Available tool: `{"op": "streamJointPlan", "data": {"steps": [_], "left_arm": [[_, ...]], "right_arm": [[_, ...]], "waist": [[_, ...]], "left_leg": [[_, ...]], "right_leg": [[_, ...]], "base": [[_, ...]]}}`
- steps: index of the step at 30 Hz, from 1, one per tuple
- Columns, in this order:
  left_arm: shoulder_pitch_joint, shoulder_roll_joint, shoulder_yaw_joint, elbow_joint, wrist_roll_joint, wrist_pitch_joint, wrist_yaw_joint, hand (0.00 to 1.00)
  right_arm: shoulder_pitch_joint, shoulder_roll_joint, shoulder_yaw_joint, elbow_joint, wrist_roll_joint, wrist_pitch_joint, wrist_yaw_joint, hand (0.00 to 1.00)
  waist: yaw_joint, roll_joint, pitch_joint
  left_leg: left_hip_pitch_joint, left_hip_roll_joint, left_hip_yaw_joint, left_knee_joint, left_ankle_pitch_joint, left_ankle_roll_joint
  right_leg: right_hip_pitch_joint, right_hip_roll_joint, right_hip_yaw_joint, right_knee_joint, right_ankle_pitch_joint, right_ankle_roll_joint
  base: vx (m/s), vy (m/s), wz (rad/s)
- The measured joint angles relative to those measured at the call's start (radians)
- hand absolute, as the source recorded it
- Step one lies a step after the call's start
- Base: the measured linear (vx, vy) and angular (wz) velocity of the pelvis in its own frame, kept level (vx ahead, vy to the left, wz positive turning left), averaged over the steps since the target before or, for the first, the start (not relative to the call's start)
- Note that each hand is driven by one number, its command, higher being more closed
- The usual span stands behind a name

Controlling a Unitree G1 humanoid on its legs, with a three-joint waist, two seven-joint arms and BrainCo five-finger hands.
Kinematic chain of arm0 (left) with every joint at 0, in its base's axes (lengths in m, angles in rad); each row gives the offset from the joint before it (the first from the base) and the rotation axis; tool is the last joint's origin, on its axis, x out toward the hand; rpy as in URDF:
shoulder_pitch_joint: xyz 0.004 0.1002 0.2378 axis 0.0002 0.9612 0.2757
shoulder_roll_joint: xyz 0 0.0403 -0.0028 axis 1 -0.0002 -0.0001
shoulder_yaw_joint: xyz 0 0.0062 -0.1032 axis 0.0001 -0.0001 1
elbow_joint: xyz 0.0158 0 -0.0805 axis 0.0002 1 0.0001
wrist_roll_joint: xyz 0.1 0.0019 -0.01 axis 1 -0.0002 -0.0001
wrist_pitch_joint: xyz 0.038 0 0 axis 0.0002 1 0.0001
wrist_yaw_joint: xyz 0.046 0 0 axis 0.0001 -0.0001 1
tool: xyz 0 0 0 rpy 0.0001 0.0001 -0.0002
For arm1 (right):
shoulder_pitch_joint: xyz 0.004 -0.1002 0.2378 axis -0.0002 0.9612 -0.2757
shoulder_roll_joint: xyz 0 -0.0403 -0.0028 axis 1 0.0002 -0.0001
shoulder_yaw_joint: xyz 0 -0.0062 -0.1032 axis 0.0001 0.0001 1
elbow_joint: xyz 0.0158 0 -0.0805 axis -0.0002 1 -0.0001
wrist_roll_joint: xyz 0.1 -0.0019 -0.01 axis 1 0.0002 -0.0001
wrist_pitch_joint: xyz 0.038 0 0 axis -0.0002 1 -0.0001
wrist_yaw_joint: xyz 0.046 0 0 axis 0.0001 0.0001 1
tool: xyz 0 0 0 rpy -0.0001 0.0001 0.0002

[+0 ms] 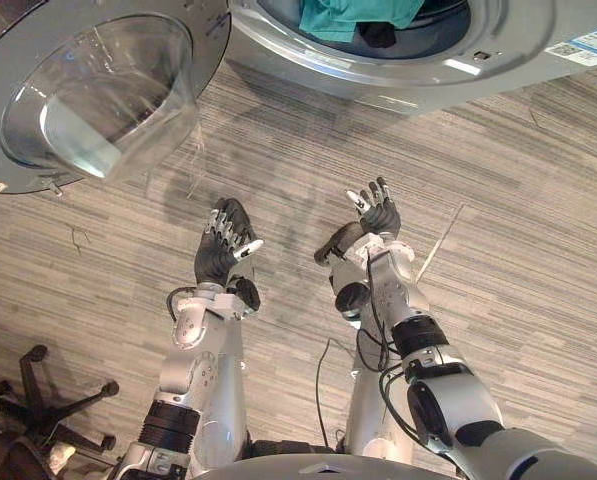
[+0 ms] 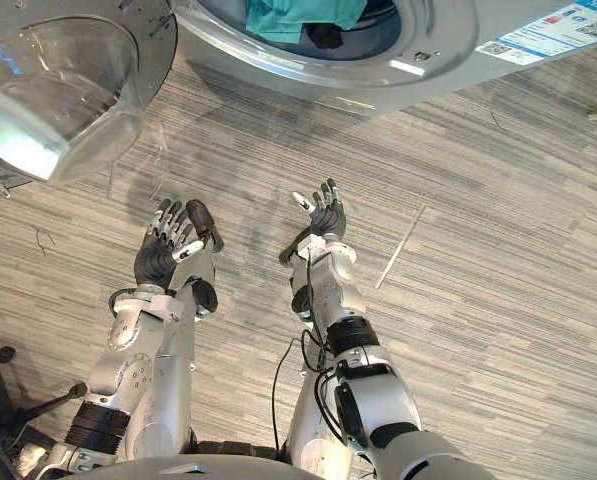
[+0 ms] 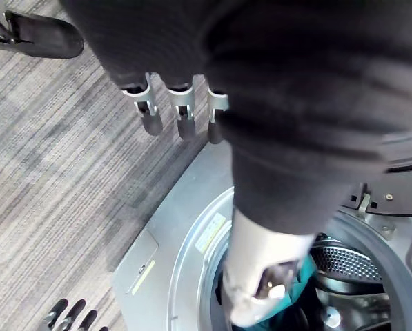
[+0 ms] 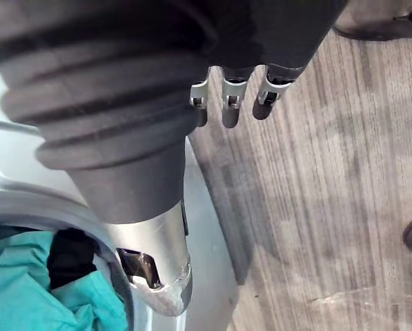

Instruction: Pick up the laundry basket with both hands and put the clothes into the washing machine.

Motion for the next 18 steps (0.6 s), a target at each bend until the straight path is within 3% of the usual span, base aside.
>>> {"op": "streamJointPlan", "data": {"steps": [4, 6, 7, 8, 10, 11, 12, 13, 14, 15, 16, 17, 18], "left_arm": [[-0.001, -0.001, 0.027, 0.090, 0.056, 0.013, 0.000, 0.00], [0.003, 0.000, 0.050, 0.146, 0.074, 0.015, 0.001, 0.00], [0.004, 0.000, 0.075, 0.196, 0.102, 0.015, 0.001, 0.00], [0.003, 0.001, 0.085, 0.223, 0.111, 0.015, 0.002, 0.00], [-0.003, 0.009, 0.121, 0.348, 0.209, 0.018, 0.021, 0.00], [0.002, 0.005, 0.131, 0.413, 0.266, 0.023, 0.028, 0.00], [0.004, 0.004, 0.145, 0.443, 0.288, 0.026, 0.033, 0.00], [0.010, 0.001, 0.176, 0.494, 0.319, 0.028, 0.048, 0.00], [0.026, 0.003, 0.208, 0.514, 0.325, 0.028, 0.056, 0.00], [0.044, 0.007, 0.226, 0.521, 0.324, 0.028, 0.063, 0.00], [0.070, 0.003, 0.265, 0.546, 0.322, 0.029, 0.066, 0.00], [0.081, -0.008, 0.280, 0.564, 0.321, 0.033, 0.067, 0.00], [0.123, -0.026, 0.297, 0.596, 0.300, 0.041, 0.065, 0.00]], "right_arm": [[0.156, 0.045, -0.025, 0.063, -0.114, 0.015, -0.006, 0.00], [0.239, 0.070, -0.040, 0.137, -0.188, 0.037, -0.012, 0.00], [0.311, 0.081, -0.039, 0.171, -0.278, 0.055, -0.017, 0.00], [0.349, 0.085, -0.037, 0.171, -0.328, 0.044, -0.015, 0.00], [0.405, 0.086, -0.025, 0.200, -0.686, 0.091, -0.037, 0.00], [0.444, 0.084, -0.032, 0.204, -0.825, 0.118, -0.036, 0.00], [0.460, 0.083, -0.037, 0.201, -0.871, 0.126, -0.037, 0.00], [0.491, 0.090, -0.052, 0.211, -0.911, 0.142, -0.036, 0.00], [0.506, 0.106, -0.065, 0.234, -0.906, 0.143, -0.037, 0.00], [0.516, 0.121, -0.077, 0.251, -0.892, 0.144, -0.037, 0.00], [0.527, 0.144, -0.098, 0.275, -0.860, 0.143, -0.036, 0.00], [0.531, 0.146, -0.101, 0.283, -0.843, 0.144, -0.035, 0.00], [0.547, 0.149, -0.100, 0.284, -0.787, 0.154, -0.034, 0.00]], "waist": [[-0.008, -0.006, -0.003], [-0.014, -0.024, -0.014], [-0.023, -0.033, -0.035], [-0.026, -0.039, -0.050], [-0.032, -0.070, -0.080], [-0.025, -0.072, -0.113], [-0.027, -0.073, -0.133], [-0.033, -0.092, -0.161], [-0.035, -0.106, -0.179], [-0.038, -0.117, -0.197], [-0.029, -0.143, -0.230], [-0.021, -0.135, -0.247], [-0.003, -0.133, -0.285]], "left_leg": [[0.065, 0.034, 0.009, 0.118, -0.089, 0.002], [0.133, 0.040, 0.027, 0.143, -0.127, -0.004], [0.170, 0.041, 0.027, 0.161, -0.150, -0.008], [0.184, 0.044, 0.026, 0.171, -0.163, -0.008], [0.284, 0.044, 0.024, 0.176, -0.204, -0.013], [0.337, 0.049, 0.023, 0.157, -0.207, -0.012], [0.354, 0.052, 0.019, 0.158, -0.207, -0.006], [0.398, 0.045, -0.010, 0.166, -0.206, 0.002], [0.421, 0.037, -0.025, 0.167, -0.206, 0.002], [0.427, 0.031, -0.032, 0.174, -0.204, -0.003], [0.448, 0.027, -0.035, 0.184, -0.199, -0.020], [0.457, 0.031, -0.035, 0.169, -0.194, -0.026], [0.488, 0.037, 0.000, 0.106, -0.157, -0.032]], "right_leg": [[0.100, 0.019, 0.028, -0.019, 0.008, 0.013], [0.165, 0.023, 0.048, -0.037, 0.012, 0.028], [0.208, 0.025, 0.056, -0.046, 0.013, 0.033], [0.225, 0.026, 0.060, -0.047, 0.012, 0.038], [0.326, 0.037, 0.090, -0.063, 0.020, 0.070], [0.364, 0.064, 0.175, -0.038, 0.030, 0.079], [0.368, 0.057, 0.222, 0.051, -0.016, 0.070], [0.402, 0.042, 0.285, 0.268, -0.103, 0.092], [0.435, 0.041, 0.314, 0.358, -0.128, 0.102], [0.451, 0.042, 0.335, 0.377, -0.130, 0.104], [0.489, 0.065, 0.350, 0.343, -0.148, 0.108], [0.505, 0.082, 0.352, 0.304, -0.151, 0.110], [0.568, 0.100, 0.351, 0.201, -0.211, 0.126]], "base": [[-0.03, -0.029, -0.25], [0.02, 0.006, -0.36], [0.04, 0.015, -0.22], [0.06, 0.020, -0.20], [0.08, 0.026, -0.19], [0.11, 0.034, -0.01], [0.21, -0.056, 0.44], [0.20, -0.113, 0.69], [0.18, -0.182, 0.70], [0.10, -0.206, 0.36], [0.08, -0.207, 0.07], [0.08, -0.217, -0.30], [0.03, -0.186, -0.31]]}}
